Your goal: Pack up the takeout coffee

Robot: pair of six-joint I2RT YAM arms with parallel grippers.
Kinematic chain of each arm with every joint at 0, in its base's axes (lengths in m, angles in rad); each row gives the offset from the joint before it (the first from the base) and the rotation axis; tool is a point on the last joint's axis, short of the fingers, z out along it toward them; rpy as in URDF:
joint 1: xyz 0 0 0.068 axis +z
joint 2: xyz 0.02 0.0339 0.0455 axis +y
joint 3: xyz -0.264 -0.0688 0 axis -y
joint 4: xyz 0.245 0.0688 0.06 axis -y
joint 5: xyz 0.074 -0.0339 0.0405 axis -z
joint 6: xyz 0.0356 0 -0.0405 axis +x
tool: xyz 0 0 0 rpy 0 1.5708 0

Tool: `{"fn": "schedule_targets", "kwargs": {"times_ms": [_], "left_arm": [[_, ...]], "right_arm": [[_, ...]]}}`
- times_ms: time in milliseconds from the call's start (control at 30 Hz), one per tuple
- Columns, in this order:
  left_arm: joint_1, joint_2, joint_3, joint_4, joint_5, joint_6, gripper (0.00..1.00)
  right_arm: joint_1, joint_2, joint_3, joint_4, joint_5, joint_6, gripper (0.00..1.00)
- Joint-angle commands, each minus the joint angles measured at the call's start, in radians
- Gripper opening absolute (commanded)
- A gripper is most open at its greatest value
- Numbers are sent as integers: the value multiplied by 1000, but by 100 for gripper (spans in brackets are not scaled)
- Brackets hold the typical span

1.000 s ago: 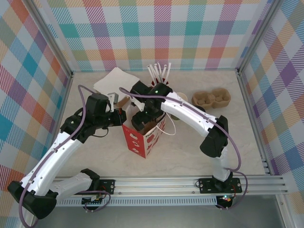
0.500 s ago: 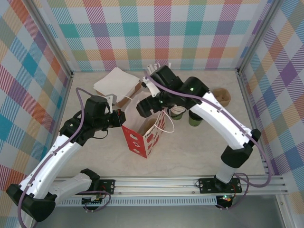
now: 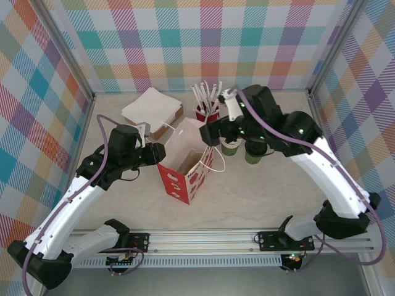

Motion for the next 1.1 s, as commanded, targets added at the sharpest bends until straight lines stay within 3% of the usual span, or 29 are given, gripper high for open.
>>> {"fn": "schedule_targets", "kwargs": {"times_ms": [0, 267, 500, 1067], "left_arm": [[-4, -21, 37, -31, -18, 12, 41], [-4, -22, 170, -145, -21, 52, 60], [-4, 32, 340, -241, 37, 135, 63], [-12, 580, 932, -526, 168, 696, 68]], "right_arm": [[-41, -74, -66, 28, 35, 25, 100], [-216, -241, -235, -37, 43, 33, 100], [-330, -332, -394, -84, 87, 40, 100], [-361, -425, -763, -69, 112, 104, 100]]}}
